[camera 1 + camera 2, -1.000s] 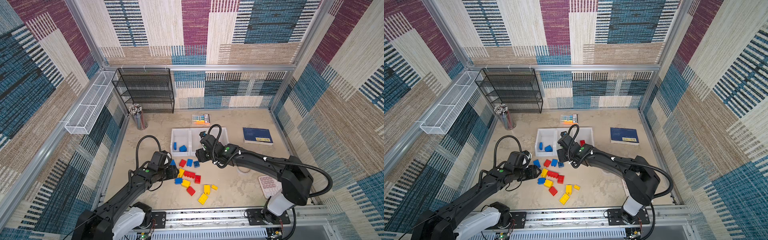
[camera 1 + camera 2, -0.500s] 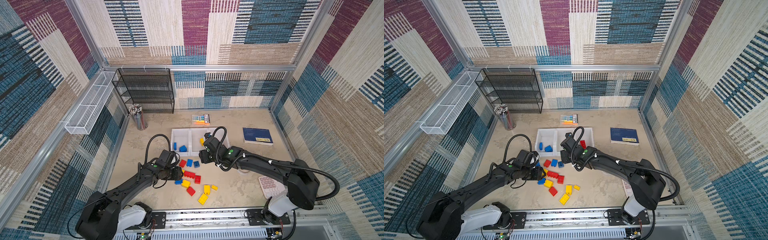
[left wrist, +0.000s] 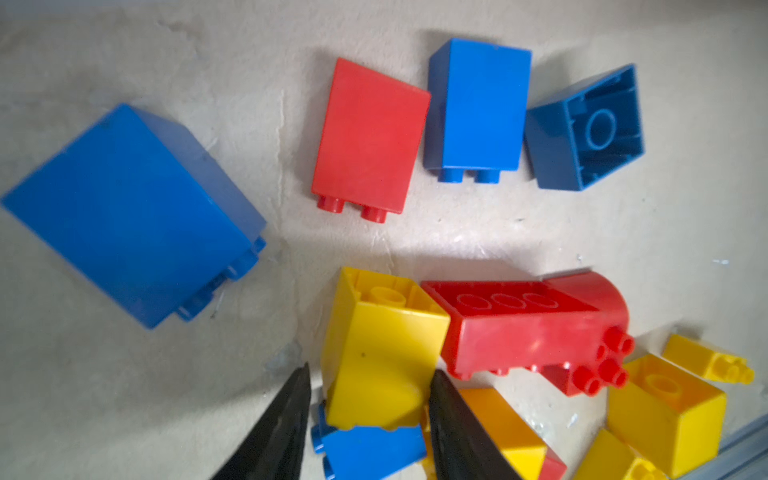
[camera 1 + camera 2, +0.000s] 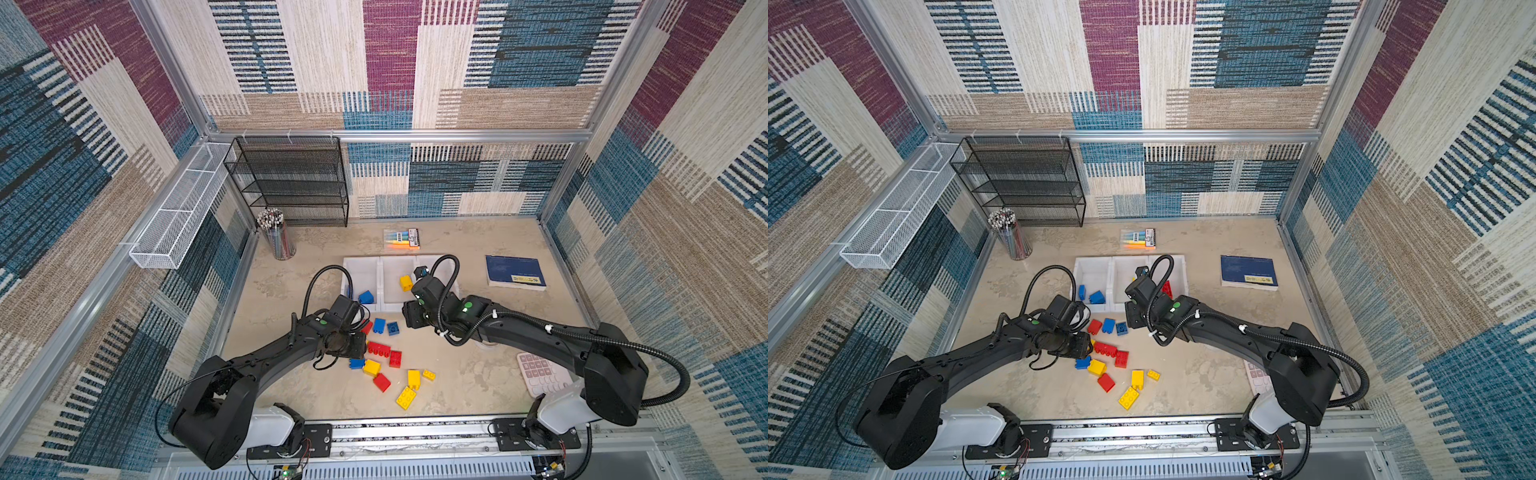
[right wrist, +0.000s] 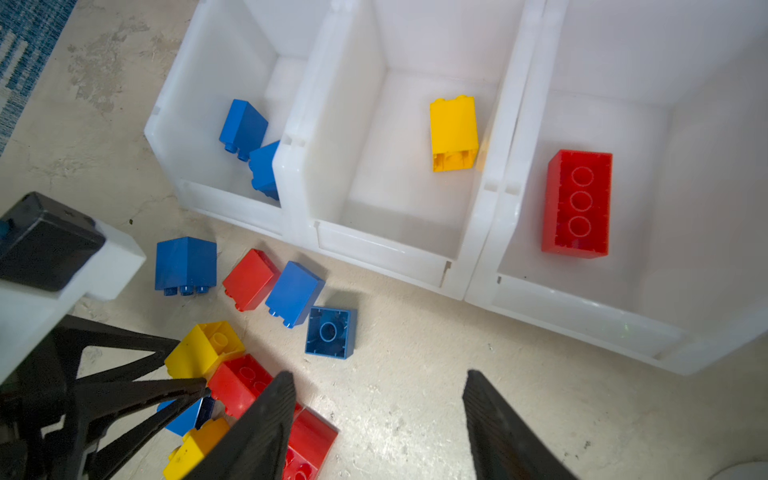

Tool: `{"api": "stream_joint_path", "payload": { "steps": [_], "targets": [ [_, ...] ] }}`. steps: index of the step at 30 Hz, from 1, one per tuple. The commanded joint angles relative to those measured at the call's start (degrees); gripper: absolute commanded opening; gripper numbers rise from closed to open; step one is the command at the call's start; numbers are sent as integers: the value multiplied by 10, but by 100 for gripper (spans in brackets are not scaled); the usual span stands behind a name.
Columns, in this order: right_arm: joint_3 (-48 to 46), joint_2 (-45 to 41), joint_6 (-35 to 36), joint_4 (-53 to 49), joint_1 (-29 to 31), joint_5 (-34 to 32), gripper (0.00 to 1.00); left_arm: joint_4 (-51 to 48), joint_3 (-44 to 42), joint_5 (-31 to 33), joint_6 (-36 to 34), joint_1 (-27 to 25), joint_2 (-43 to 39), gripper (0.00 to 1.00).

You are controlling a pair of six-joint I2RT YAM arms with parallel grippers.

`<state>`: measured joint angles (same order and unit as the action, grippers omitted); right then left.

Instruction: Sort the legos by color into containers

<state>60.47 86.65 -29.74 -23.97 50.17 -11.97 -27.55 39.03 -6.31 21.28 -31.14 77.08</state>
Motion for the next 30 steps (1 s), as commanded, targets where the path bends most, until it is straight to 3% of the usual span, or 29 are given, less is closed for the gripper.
{"api": "stream_joint_path", "payload": {
  "steps": [1,7,21,26,30],
  "targets": [
    [-4,-7,-8,8,0,-8,67,-10,8,16,-16,-3,7,49],
    [-11,-9,-9,9,-1,-7,67,-8,18,18,-20,-6,29,47],
    [-26,-29,-15,9,-1,-12,65,-20,55,6,-26,-17,32,22],
    [-37,-60,-12,-4,-9,-30,64,-22,126,-30,-21,-27,10,22],
    [-59,-97,-15,-9,-27,-38,64,-10,197,-31,-30,-29,58,22]
  ]
}}
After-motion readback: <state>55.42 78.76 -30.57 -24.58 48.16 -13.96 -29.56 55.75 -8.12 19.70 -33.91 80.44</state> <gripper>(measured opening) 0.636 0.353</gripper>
